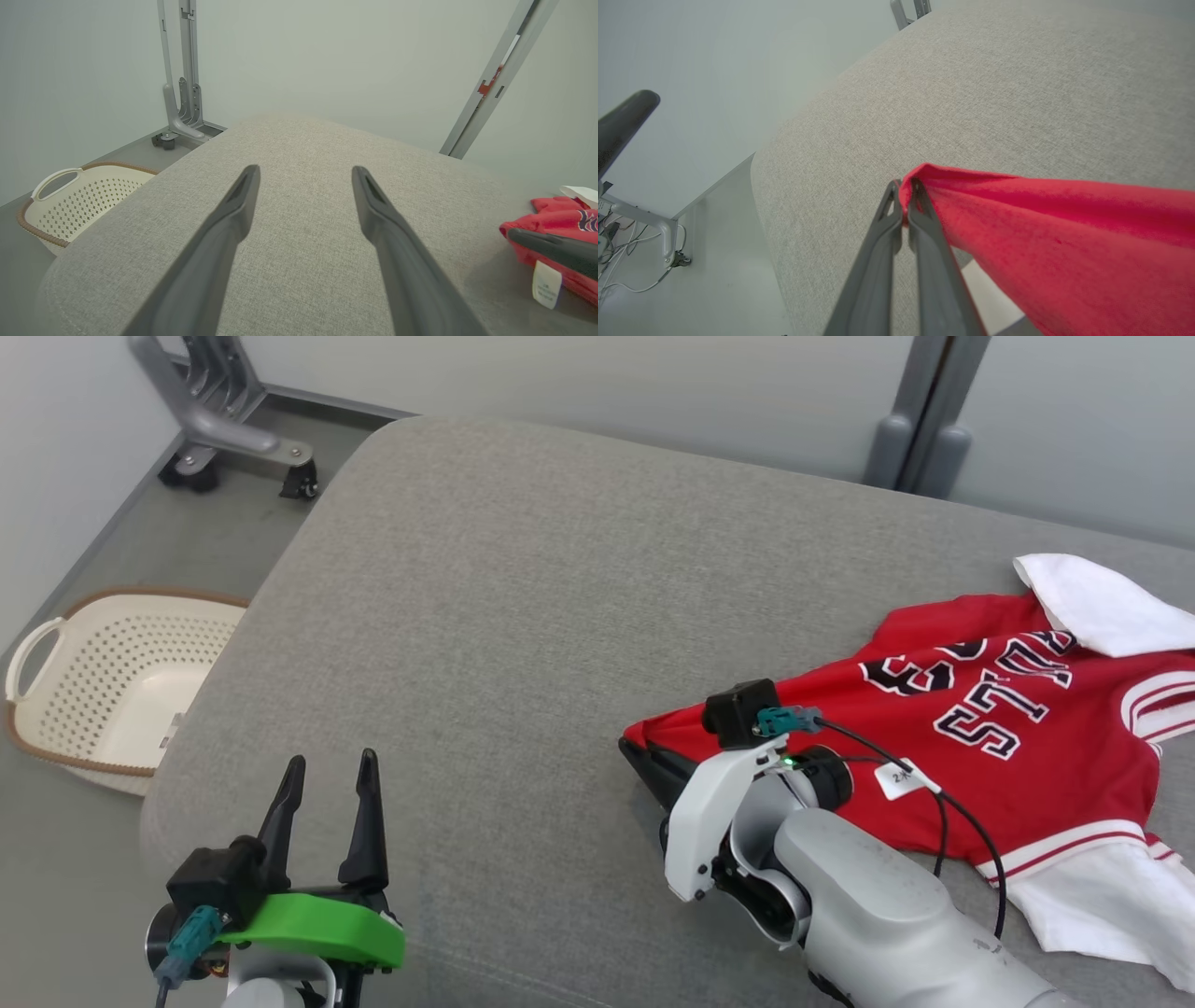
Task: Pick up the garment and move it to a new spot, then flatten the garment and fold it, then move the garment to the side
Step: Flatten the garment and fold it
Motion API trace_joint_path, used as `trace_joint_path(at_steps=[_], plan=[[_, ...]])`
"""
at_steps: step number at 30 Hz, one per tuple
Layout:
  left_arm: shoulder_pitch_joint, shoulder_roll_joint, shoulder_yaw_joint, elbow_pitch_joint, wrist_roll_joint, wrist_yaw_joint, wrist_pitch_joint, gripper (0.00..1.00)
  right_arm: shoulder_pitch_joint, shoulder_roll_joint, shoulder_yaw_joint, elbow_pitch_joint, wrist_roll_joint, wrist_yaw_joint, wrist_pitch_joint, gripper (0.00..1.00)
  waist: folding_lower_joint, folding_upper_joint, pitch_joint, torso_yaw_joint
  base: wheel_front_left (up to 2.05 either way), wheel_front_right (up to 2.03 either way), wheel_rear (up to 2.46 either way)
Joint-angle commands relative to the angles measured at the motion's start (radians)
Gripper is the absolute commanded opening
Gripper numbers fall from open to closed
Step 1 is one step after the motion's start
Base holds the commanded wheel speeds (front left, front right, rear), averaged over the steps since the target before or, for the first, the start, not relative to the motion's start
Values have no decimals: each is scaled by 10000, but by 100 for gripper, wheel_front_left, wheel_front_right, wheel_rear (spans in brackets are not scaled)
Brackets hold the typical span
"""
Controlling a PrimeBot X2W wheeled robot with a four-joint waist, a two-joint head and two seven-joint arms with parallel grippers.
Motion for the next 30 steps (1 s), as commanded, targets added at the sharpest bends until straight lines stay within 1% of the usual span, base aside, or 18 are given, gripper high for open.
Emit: trace_joint_path(at_steps=[1, 4, 5, 6, 7, 9, 13, 18, 22, 25, 27, 30], plan=[[-186, 9, -6, 16, -85, -32, -27, 100, -203, -17, 278, 33, 458, 1, -137, 0, 0, 0, 349, 608, 0, 0, 0], [-227, 7, -42, 48, -90, -32, -25, 100, -426, -16, 1072, 255, 1238, 1, -231, 0, 0, 0, 396, 687, 0, 0, 0], [-232, 6, -36, 66, -84, -32, -27, 100, -482, -19, 1254, 342, 1430, 2, -239, 14, 0, 0, 396, 685, 0, 0, 0], [-245, 8, -2, 83, -66, -30, -25, 100, -546, -23, 1503, 459, 1642, 1, -214, 53, 0, 0, 387, 649, 0, 0, 0], [-264, 6, 18, 91, -41, -29, -27, 100, -589, -22, 1670, 532, 1811, 1, -255, 100, 0, 0, 376, 607, 0, 0, 0], [-267, 7, 73, 109, 16, -28, -27, 100, -695, -20, 1977, 704, 2125, 1, -389, 100, 0, 0, 324, 431, 0, 0, 0], [-160, 10, 179, 141, 98, -29, -27, 100, -851, -19, 2471, 927, 2524, 1, -810, 100, 0, 0, 94, -140, 0, 0, 0], [2, 12, 337, 65, 191, -29, -27, 100, -972, -46, 2687, 488, 3172, 1, -1531, 100, 0, 0, -233, -1107, 0, 0, 0], [129, 14, 415, 13, 237, -30, -27, 100, -1059, -731, 2505, -234, 3548, -4, -2102, 100, 0, 0, -459, -1854, 0, 0, 0], [215, 15, 457, -18, 250, -30, -27, 100, -984, -1312, 2104, -759, 3497, -2, -2323, 100, 0, 0, -583, -2349, 0, 0, 0], [279, 15, 492, -41, 256, -30, -25, 100, -788, -1759, 1674, -1067, 3287, -1, -2376, 100, 0, 0, -651, -2687, 0, 0, 0], [311, 17, 525, -87, 272, -30, -25, 100, -198, -2341, 448, -1581, 2654, -1, -2371, 100, 0, 0, -726, -3139, 0, 0, 0]])
